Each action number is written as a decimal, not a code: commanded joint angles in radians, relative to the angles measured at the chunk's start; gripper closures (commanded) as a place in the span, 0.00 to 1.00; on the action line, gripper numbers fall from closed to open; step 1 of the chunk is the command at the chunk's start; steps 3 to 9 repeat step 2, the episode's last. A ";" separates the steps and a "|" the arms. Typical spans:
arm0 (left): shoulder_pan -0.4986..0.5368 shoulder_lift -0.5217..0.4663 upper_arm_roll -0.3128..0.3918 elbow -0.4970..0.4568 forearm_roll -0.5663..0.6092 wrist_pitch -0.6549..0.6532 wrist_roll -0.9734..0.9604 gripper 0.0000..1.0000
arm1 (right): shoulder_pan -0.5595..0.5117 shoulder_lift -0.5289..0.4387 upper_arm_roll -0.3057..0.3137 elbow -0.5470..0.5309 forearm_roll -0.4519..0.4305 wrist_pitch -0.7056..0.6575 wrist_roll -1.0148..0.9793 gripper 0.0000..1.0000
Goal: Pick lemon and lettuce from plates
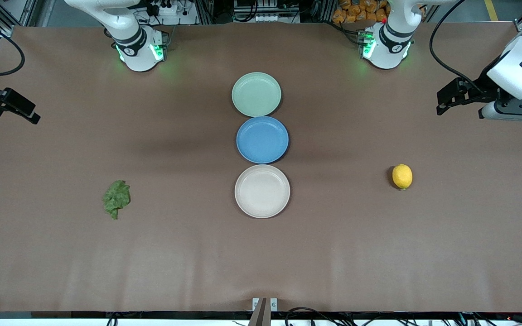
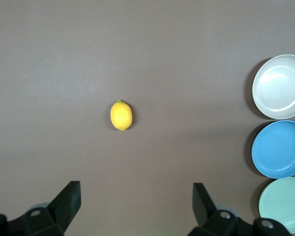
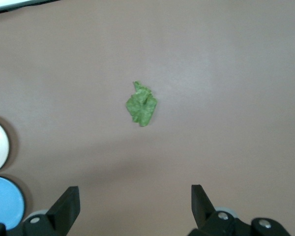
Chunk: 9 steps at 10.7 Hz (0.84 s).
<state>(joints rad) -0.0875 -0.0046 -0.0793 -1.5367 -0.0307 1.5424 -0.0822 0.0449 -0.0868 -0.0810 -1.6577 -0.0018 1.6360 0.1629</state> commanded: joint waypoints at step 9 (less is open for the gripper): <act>-0.001 0.002 0.003 0.017 -0.012 -0.021 0.009 0.00 | -0.008 0.019 -0.003 0.022 -0.024 -0.015 -0.056 0.00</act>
